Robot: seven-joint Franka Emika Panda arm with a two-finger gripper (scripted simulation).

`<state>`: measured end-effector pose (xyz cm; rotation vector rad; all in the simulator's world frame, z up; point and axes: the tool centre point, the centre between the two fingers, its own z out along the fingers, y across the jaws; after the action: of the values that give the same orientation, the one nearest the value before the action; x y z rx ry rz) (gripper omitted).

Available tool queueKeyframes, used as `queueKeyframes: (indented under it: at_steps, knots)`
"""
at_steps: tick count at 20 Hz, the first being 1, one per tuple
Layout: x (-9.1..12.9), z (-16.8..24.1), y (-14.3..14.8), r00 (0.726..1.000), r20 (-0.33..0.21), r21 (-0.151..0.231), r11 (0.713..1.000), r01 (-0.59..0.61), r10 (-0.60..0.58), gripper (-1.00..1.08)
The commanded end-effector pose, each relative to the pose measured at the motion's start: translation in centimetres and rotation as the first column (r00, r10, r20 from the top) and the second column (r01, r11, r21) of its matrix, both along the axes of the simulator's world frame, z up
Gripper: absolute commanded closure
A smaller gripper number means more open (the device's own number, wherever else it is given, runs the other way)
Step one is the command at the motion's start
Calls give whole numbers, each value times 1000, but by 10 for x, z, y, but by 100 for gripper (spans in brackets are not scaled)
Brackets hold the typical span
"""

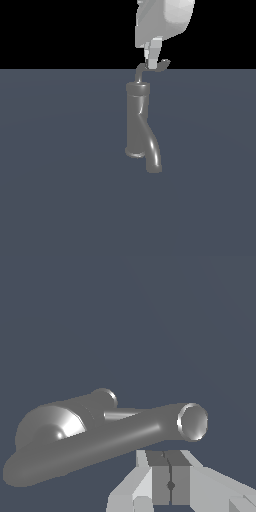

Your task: Turn on the faucet by rotating a designated handle.

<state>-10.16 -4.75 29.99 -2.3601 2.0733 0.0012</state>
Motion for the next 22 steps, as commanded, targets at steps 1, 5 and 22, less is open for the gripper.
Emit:
queueKeyframes:
  at_steps: [1,5,22]
  knots:
    - [3,0,-5,1000,0,0,1000,4,-4,108]
    - [12,0,-17,1000,0,0,1000,10,-10,108]
    - [45,0,-62,999,1,-1,999,33,-33,108]
